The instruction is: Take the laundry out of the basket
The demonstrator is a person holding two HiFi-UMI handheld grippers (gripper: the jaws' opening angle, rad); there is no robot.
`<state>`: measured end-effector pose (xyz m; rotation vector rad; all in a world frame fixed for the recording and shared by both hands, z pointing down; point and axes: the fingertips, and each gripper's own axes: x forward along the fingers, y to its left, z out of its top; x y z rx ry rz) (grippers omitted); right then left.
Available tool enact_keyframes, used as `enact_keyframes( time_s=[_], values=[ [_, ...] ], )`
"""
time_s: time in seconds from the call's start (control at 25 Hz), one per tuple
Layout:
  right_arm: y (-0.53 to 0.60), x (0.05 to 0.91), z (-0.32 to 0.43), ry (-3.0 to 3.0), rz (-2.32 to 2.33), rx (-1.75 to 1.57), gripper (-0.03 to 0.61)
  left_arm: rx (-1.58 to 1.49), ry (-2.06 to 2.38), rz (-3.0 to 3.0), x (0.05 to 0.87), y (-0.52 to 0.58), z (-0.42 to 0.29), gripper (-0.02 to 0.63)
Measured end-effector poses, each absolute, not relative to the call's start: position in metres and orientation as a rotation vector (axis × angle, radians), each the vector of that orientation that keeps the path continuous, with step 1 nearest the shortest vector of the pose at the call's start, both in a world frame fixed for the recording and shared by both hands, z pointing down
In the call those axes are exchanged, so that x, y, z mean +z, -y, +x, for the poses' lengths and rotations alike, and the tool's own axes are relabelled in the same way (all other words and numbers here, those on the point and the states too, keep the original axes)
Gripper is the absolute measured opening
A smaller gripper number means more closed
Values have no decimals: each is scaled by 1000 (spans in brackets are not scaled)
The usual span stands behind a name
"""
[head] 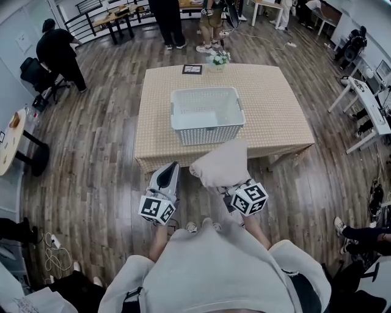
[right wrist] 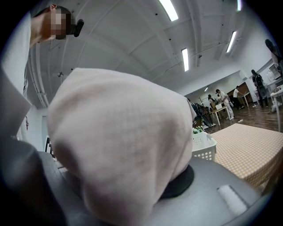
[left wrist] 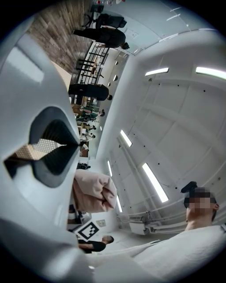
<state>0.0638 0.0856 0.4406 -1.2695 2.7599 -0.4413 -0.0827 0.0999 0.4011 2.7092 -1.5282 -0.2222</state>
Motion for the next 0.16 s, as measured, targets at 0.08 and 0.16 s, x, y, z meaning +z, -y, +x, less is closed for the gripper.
enact_keyframes(
  time_s=[0.08, 0.16],
  values=[
    [-87, 441, 62, -2765, -1270, -441, 176, -218, 1524, 2711, 401, -102, -83, 9],
    [-89, 441, 61, -2769, -1271, -441, 177, -216, 1521, 2712, 401, -104, -83, 9]
  ],
)
